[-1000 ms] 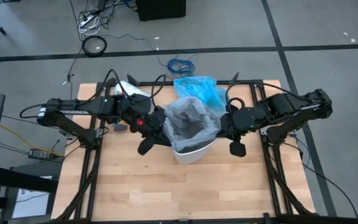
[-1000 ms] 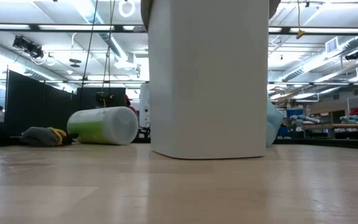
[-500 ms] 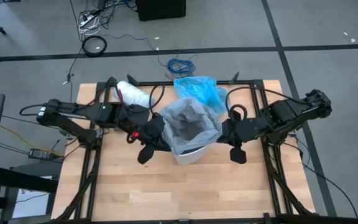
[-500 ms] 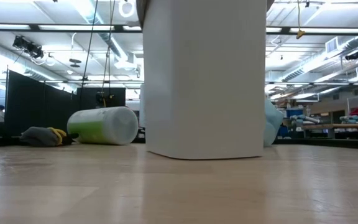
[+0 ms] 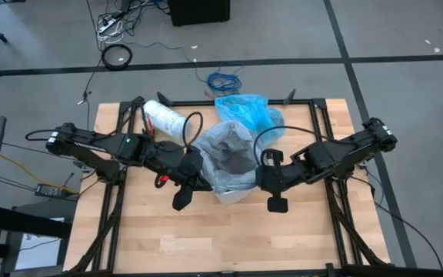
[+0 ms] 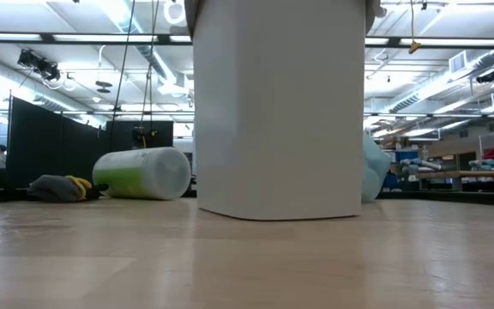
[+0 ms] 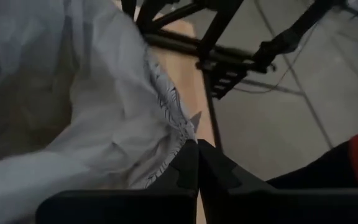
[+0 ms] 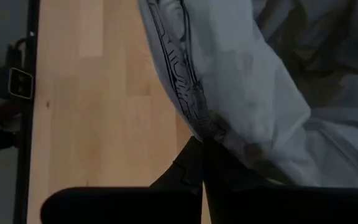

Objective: Place trash/remove bag and relplace
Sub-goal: Put the gray trash bag into the trash bin

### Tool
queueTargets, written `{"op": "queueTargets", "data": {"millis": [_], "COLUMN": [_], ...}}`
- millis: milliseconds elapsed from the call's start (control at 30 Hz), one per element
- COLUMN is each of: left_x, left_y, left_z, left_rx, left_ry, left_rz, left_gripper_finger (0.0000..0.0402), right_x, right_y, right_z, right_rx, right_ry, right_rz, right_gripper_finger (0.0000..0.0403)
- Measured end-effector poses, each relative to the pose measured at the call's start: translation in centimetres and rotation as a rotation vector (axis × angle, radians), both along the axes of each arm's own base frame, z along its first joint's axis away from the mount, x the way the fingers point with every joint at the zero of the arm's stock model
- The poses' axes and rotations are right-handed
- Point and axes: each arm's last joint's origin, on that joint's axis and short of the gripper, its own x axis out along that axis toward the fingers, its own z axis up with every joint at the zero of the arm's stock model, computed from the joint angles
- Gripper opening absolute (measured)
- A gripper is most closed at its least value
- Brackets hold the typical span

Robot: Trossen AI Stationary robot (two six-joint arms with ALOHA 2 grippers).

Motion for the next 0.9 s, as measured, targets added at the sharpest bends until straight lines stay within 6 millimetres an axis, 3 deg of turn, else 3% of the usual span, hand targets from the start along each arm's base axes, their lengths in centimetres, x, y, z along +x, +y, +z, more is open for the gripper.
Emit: {"op": "queueTargets", "data": {"millis": [300, 667, 900], "left_x": [1.2, 3.2, 3.8], "left_y": [-1.9, -2.8, -2.7], "left_z": [-3.1, -5.6, -6.9], "left_rx": [0.144, 0.324, 0.400], "left_ry": [0.147, 0.174, 0.227], "left_rz": [0.059, 0.160, 0.209], "left_gripper_finger": [0.0010, 0.0010, 0.0010], "right_x": [0.5, -0.2, -0.2], "right_y": [-0.4, -1.5, -2.1], "right_z": [-0.4, -1.1, -4.2], "right_rx": [-0.032, -0.112, -0.152], "right_ry": [-0.002, 0.075, 0.104], "right_rz": [-0.068, -0.251, -0.406], "right_gripper_finger": [0.0000, 0.0000, 0.0000]}}
